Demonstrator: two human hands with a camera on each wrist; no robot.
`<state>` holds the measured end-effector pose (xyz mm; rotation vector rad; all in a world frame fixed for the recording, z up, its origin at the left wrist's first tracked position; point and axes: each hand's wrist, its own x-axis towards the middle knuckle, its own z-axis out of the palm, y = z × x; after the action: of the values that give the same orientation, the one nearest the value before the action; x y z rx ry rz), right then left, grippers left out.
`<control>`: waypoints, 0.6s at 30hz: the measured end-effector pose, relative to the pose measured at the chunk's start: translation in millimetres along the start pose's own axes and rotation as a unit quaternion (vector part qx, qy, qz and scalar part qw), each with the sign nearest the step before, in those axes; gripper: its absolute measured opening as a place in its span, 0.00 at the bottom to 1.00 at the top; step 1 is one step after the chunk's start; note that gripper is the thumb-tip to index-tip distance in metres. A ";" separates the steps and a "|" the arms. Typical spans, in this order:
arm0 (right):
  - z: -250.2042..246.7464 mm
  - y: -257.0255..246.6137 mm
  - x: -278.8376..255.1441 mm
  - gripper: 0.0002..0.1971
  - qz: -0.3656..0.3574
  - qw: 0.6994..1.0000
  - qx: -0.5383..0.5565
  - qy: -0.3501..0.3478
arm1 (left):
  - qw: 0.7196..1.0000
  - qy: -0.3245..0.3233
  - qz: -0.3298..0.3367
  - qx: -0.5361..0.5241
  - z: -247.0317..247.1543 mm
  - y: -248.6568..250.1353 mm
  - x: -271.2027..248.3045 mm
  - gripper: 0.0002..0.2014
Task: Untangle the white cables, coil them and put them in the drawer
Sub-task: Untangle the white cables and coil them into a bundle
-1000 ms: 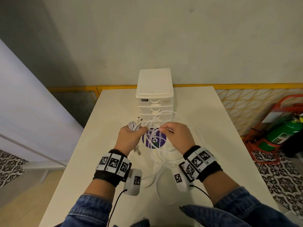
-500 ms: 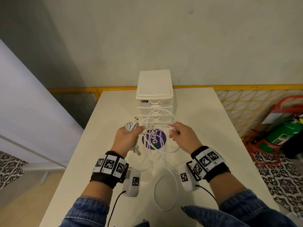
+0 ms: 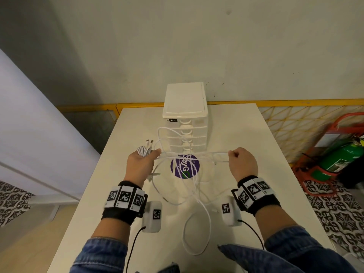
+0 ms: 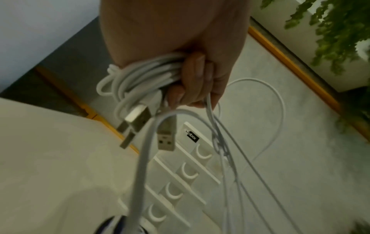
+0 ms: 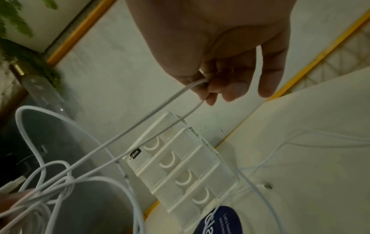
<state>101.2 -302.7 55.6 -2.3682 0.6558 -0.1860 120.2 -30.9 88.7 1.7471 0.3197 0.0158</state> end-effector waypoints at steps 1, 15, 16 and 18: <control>0.2 0.1 -0.5 0.10 0.004 0.999 -0.041 -0.025 | 1.000 -0.005 0.003 -0.003 2.6 0.9 -0.9 0.15; 25.2 -44.3 -32.4 0.21 -0.316 0.924 0.018 -0.214 | 0.990 -0.128 0.003 -0.060 19.2 11.6 -16.1 0.22; 24.4 -44.3 -33.8 0.21 -0.299 0.922 0.037 -0.244 | 0.990 -0.128 0.005 -0.057 18.0 11.4 -16.4 0.22; 20.2 -45.3 -37.8 0.18 -0.240 0.910 0.120 -0.317 | 0.992 -0.123 0.014 -0.033 15.7 12.0 -17.1 0.22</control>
<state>93.0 -242.7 70.3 -2.1224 -0.2533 0.2753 109.1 -51.7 99.9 1.6671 0.1129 -0.1674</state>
